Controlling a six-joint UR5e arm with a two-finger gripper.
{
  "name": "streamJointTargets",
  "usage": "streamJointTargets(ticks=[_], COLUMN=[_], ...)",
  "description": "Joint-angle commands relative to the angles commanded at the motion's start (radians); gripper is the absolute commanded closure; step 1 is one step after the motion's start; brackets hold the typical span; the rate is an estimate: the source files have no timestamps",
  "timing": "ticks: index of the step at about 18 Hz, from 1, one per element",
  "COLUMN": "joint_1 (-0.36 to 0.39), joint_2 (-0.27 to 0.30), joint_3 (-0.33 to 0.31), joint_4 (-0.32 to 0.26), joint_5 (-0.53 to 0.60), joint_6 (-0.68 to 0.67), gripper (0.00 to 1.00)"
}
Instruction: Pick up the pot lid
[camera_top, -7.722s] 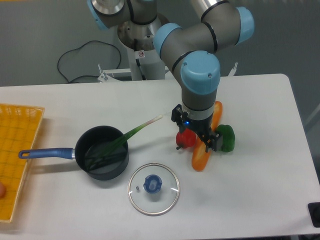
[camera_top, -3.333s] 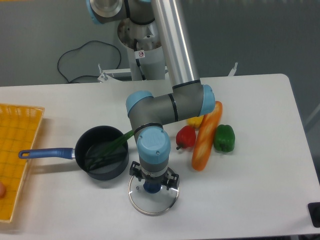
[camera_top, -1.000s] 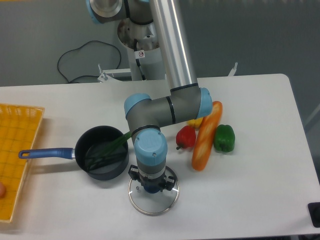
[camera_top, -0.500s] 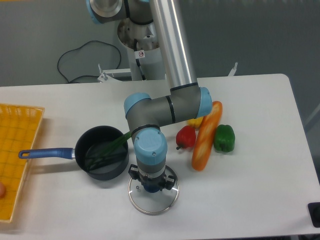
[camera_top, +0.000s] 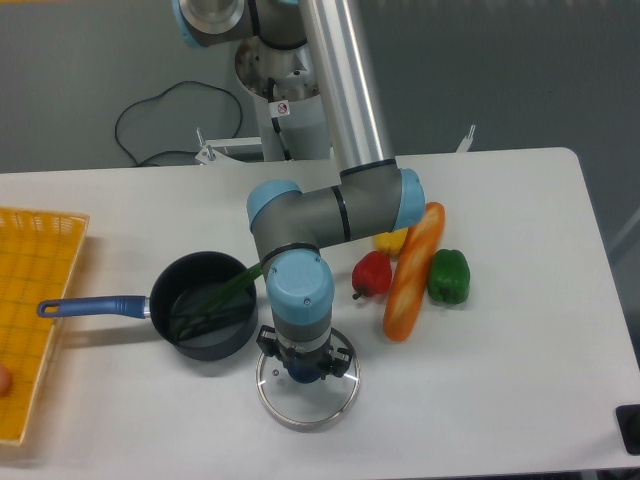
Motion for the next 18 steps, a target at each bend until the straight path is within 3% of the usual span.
streamJointTargets(ticks=[10,18], joint_1=[0.067,0.097], joint_2=[0.075,0.103], joint_3=[0.002,0.008], joint_4=[-0.113,-0.167], joint_5=[-0.012,-0.034], joint_6=[0.124,0.18], gripper=[0.56,0.56])
